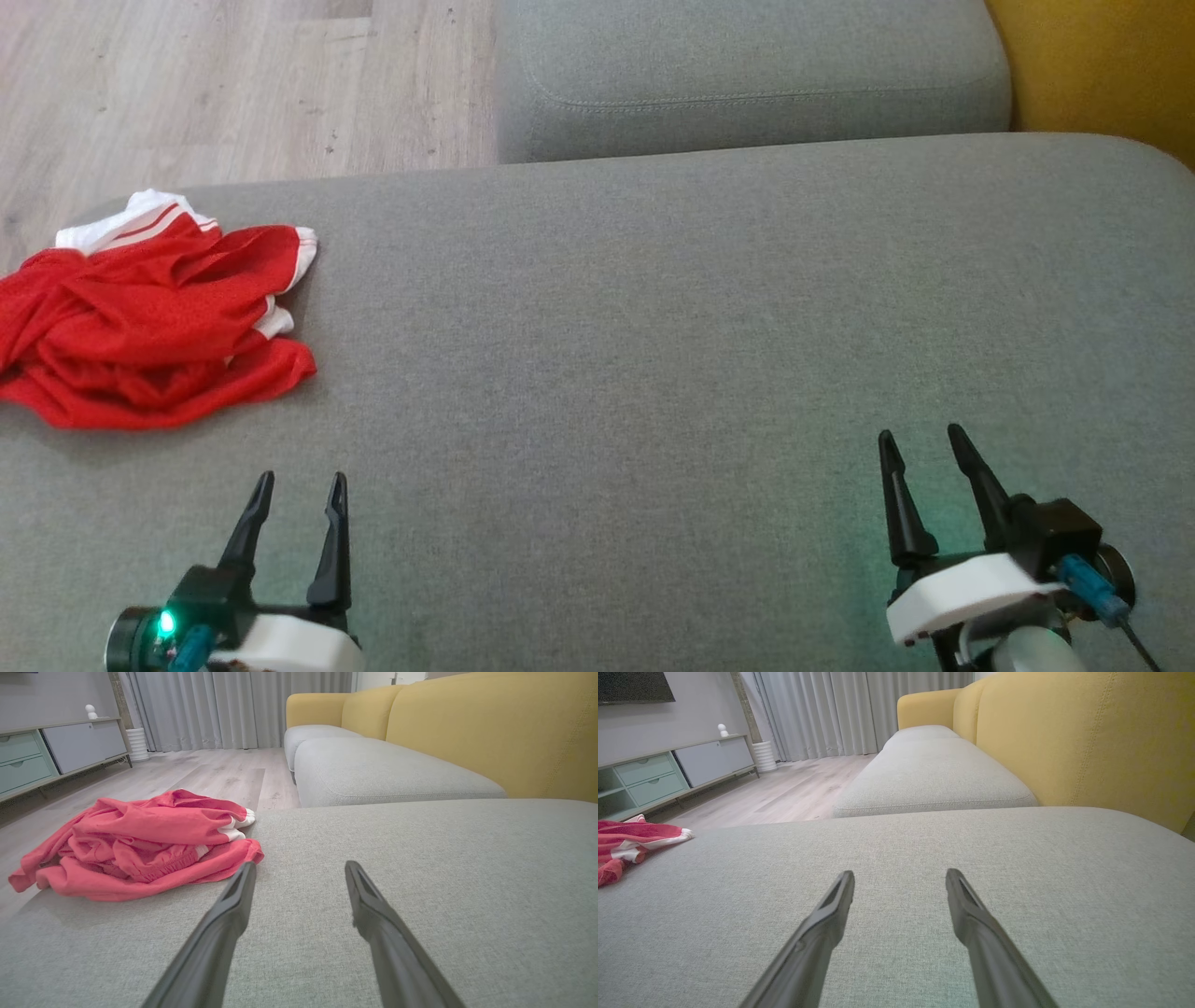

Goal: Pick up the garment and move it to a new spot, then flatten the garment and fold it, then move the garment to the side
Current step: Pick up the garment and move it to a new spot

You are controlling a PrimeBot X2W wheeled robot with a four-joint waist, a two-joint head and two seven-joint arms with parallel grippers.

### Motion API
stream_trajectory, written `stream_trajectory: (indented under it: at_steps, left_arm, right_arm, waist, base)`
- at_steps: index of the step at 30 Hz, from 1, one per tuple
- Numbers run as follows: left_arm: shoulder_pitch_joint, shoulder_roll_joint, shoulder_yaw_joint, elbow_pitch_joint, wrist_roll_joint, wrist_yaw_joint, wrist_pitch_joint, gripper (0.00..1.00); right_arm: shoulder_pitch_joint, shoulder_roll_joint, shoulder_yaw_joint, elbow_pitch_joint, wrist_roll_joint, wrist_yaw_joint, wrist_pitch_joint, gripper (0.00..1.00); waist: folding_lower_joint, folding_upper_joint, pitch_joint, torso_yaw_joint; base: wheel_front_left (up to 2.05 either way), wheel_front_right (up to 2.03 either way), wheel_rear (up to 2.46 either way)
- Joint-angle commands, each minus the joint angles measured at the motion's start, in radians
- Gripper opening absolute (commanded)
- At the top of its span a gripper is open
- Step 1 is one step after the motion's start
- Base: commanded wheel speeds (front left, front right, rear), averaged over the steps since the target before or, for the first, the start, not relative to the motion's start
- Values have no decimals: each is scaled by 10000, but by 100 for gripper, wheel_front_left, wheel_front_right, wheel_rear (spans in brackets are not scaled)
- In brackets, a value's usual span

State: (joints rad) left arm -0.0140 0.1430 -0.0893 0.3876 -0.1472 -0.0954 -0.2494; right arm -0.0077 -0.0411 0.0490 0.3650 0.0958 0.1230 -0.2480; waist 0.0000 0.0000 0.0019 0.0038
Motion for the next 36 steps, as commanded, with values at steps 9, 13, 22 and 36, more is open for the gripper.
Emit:
stream_trajectory:
  at_steps: [9, 13, 22, 36]
  left_arm:
    - [-451, -34, 405, -160, -41, -112, -124, 100]
    - [-514, -127, 265, -144, 11, -152, -124, 100]
    - [-191, -104, 210, -110, 13, -184, -124, 100]
    - [-923, 32, 377, -585, -719, -275, -7, 100]
  right_arm:
    - [-374, -91, 122, -248, -78, 77, -137, 100]
    - [-263, -91, 74, -315, -86, 77, -138, 100]
    - [-258, -91, 528, -253, 86, 77, -138, 100]
    - [-825, -182, 1063, -230, -124, 77, -138, 100]
  waist:
    - [0, 0, -56, 197]
    - [0, 0, -150, 816]
    - [0, 0, -396, 3047]
    - [0, 0, 611, 3558]
  base:
    - [0, 0, 0]
    - [0, 0, 0]
    - [0, 0, 0]
    - [0, 0, 0]
